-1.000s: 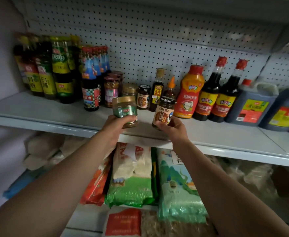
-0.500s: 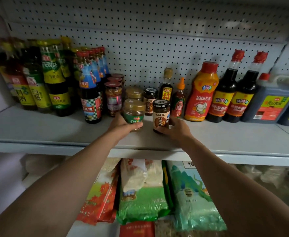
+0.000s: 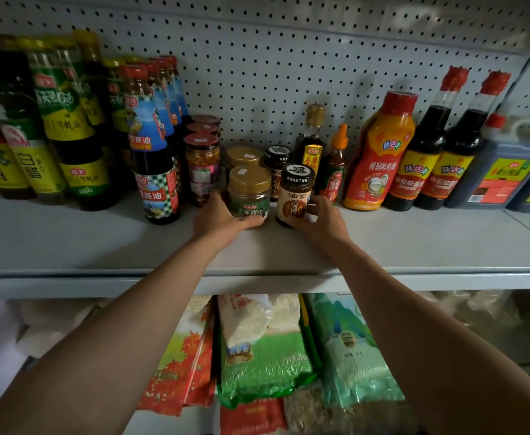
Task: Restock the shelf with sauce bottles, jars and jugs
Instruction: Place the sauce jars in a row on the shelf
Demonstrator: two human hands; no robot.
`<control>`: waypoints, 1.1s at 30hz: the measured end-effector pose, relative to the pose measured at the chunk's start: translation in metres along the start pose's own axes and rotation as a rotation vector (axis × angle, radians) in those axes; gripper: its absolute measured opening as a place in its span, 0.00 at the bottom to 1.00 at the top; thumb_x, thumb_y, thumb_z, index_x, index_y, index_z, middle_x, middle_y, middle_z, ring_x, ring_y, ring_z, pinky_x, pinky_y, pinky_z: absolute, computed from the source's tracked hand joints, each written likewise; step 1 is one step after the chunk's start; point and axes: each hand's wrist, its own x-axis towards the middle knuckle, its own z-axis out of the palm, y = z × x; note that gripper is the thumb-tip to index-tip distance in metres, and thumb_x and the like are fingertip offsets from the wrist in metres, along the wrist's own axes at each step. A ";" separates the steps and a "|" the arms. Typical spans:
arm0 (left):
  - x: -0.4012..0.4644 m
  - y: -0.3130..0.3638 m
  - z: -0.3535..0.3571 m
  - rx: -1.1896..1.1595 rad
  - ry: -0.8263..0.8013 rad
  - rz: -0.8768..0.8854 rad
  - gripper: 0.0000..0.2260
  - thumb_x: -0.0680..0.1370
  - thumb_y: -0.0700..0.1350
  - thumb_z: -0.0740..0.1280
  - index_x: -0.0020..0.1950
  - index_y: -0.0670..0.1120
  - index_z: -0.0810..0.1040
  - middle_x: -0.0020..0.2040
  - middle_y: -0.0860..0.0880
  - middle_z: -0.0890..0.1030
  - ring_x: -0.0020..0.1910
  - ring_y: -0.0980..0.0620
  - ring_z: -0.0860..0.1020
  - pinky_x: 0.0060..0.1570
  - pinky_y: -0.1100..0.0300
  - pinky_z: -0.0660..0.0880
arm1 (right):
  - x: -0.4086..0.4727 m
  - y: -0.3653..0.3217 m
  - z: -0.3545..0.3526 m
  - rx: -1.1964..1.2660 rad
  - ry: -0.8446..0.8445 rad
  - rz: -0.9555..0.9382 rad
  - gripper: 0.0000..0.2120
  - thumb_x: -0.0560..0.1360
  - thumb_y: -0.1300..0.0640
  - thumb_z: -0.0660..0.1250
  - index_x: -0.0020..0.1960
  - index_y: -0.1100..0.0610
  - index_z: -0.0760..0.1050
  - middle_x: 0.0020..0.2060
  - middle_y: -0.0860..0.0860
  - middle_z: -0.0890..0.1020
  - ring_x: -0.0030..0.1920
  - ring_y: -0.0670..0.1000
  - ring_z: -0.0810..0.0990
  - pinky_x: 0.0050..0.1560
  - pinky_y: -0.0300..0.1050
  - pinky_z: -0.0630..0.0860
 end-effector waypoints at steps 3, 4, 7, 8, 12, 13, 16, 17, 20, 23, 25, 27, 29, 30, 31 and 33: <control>-0.001 0.000 0.002 0.005 0.010 -0.008 0.44 0.57 0.64 0.80 0.66 0.50 0.67 0.66 0.48 0.76 0.63 0.44 0.76 0.61 0.45 0.75 | -0.003 -0.001 0.000 -0.019 0.014 -0.019 0.36 0.63 0.34 0.74 0.66 0.47 0.72 0.60 0.48 0.83 0.63 0.53 0.78 0.59 0.57 0.78; -0.002 0.000 0.002 0.001 0.010 0.003 0.43 0.57 0.64 0.80 0.66 0.50 0.67 0.66 0.48 0.76 0.63 0.44 0.76 0.61 0.45 0.75 | -0.004 -0.001 -0.001 -0.021 0.016 -0.021 0.35 0.64 0.34 0.74 0.66 0.47 0.72 0.60 0.48 0.82 0.63 0.53 0.78 0.59 0.57 0.78; -0.009 0.004 -0.002 -0.071 0.022 0.069 0.42 0.61 0.59 0.81 0.69 0.50 0.66 0.68 0.48 0.74 0.65 0.46 0.74 0.64 0.45 0.73 | -0.015 -0.007 -0.008 0.114 0.054 -0.021 0.34 0.67 0.44 0.79 0.68 0.50 0.72 0.62 0.48 0.81 0.64 0.49 0.78 0.62 0.53 0.77; -0.012 0.004 -0.005 -0.120 0.057 0.118 0.42 0.63 0.57 0.81 0.71 0.50 0.66 0.69 0.48 0.73 0.66 0.48 0.73 0.65 0.46 0.72 | -0.021 -0.009 -0.010 0.188 0.092 -0.019 0.31 0.68 0.49 0.80 0.68 0.51 0.72 0.62 0.49 0.81 0.63 0.48 0.78 0.62 0.51 0.77; -0.022 0.014 -0.024 -0.091 0.259 0.429 0.30 0.69 0.52 0.78 0.69 0.51 0.73 0.66 0.50 0.73 0.66 0.48 0.71 0.65 0.53 0.69 | -0.053 -0.020 -0.005 0.324 0.302 -0.059 0.15 0.71 0.52 0.78 0.55 0.49 0.78 0.49 0.46 0.84 0.51 0.45 0.82 0.53 0.49 0.80; -0.022 0.021 -0.029 -0.027 0.259 0.483 0.27 0.69 0.51 0.77 0.67 0.51 0.75 0.65 0.50 0.74 0.66 0.48 0.70 0.65 0.54 0.68 | -0.060 -0.024 0.000 0.357 0.295 -0.068 0.12 0.72 0.53 0.78 0.52 0.49 0.78 0.46 0.45 0.84 0.47 0.44 0.82 0.50 0.46 0.81; -0.010 0.042 -0.041 0.215 0.146 0.563 0.24 0.69 0.52 0.77 0.64 0.52 0.79 0.66 0.50 0.77 0.69 0.48 0.68 0.68 0.54 0.62 | -0.067 -0.036 0.016 0.346 0.142 -0.122 0.09 0.73 0.54 0.77 0.52 0.51 0.81 0.44 0.44 0.85 0.44 0.38 0.82 0.48 0.36 0.79; -0.004 0.047 -0.042 0.281 0.096 0.559 0.22 0.69 0.52 0.77 0.62 0.53 0.81 0.66 0.50 0.77 0.70 0.47 0.67 0.69 0.52 0.61 | -0.066 -0.040 0.019 0.327 0.085 -0.139 0.11 0.74 0.53 0.76 0.56 0.52 0.82 0.47 0.45 0.86 0.46 0.39 0.83 0.50 0.36 0.79; 0.009 0.055 -0.047 0.360 0.011 0.477 0.18 0.67 0.51 0.79 0.55 0.56 0.83 0.71 0.46 0.70 0.73 0.46 0.63 0.71 0.51 0.59 | -0.057 -0.049 0.020 0.310 -0.042 -0.158 0.16 0.80 0.50 0.69 0.65 0.53 0.80 0.55 0.48 0.85 0.54 0.45 0.82 0.55 0.40 0.78; 0.013 0.064 -0.050 0.413 -0.021 0.443 0.16 0.68 0.49 0.79 0.54 0.55 0.82 0.72 0.45 0.66 0.73 0.44 0.63 0.70 0.51 0.60 | -0.050 -0.050 0.022 0.281 -0.130 -0.199 0.17 0.83 0.49 0.63 0.69 0.52 0.77 0.58 0.48 0.82 0.58 0.45 0.77 0.56 0.41 0.73; 0.015 0.072 -0.053 0.513 -0.023 0.457 0.16 0.69 0.49 0.78 0.54 0.54 0.81 0.71 0.46 0.67 0.71 0.43 0.64 0.68 0.50 0.62 | -0.047 -0.050 0.025 0.257 -0.159 -0.223 0.18 0.83 0.49 0.62 0.71 0.52 0.76 0.62 0.50 0.81 0.60 0.44 0.74 0.58 0.40 0.70; 0.016 0.080 -0.054 0.629 -0.024 0.493 0.16 0.69 0.50 0.78 0.54 0.54 0.80 0.70 0.48 0.69 0.69 0.43 0.66 0.65 0.49 0.64 | -0.043 -0.047 0.028 0.249 -0.162 -0.226 0.19 0.83 0.47 0.61 0.71 0.52 0.75 0.65 0.51 0.80 0.63 0.46 0.74 0.62 0.42 0.71; 0.018 0.086 -0.055 0.679 -0.032 0.513 0.16 0.68 0.51 0.78 0.53 0.55 0.79 0.66 0.48 0.72 0.65 0.44 0.69 0.61 0.50 0.68 | -0.040 -0.044 0.030 0.274 -0.180 -0.213 0.20 0.83 0.46 0.61 0.72 0.53 0.74 0.67 0.51 0.79 0.67 0.48 0.74 0.67 0.46 0.72; 0.019 0.088 -0.055 0.690 -0.036 0.517 0.17 0.68 0.52 0.79 0.53 0.55 0.79 0.63 0.49 0.73 0.63 0.45 0.70 0.59 0.51 0.70 | -0.040 -0.044 0.031 0.290 -0.188 -0.204 0.21 0.83 0.45 0.60 0.72 0.53 0.74 0.67 0.51 0.79 0.68 0.49 0.74 0.69 0.48 0.72; 0.020 0.089 -0.055 0.698 -0.042 0.517 0.17 0.67 0.52 0.79 0.52 0.55 0.79 0.61 0.49 0.74 0.61 0.46 0.72 0.56 0.51 0.71 | -0.040 -0.044 0.030 0.309 -0.193 -0.198 0.21 0.83 0.45 0.60 0.72 0.53 0.74 0.67 0.51 0.79 0.68 0.49 0.74 0.69 0.49 0.72; 0.023 0.091 -0.056 0.710 -0.054 0.514 0.18 0.66 0.54 0.80 0.52 0.55 0.78 0.58 0.49 0.75 0.58 0.47 0.74 0.53 0.52 0.73 | -0.042 -0.044 0.030 0.359 -0.194 -0.190 0.21 0.84 0.46 0.59 0.72 0.53 0.74 0.64 0.49 0.79 0.67 0.49 0.74 0.69 0.48 0.73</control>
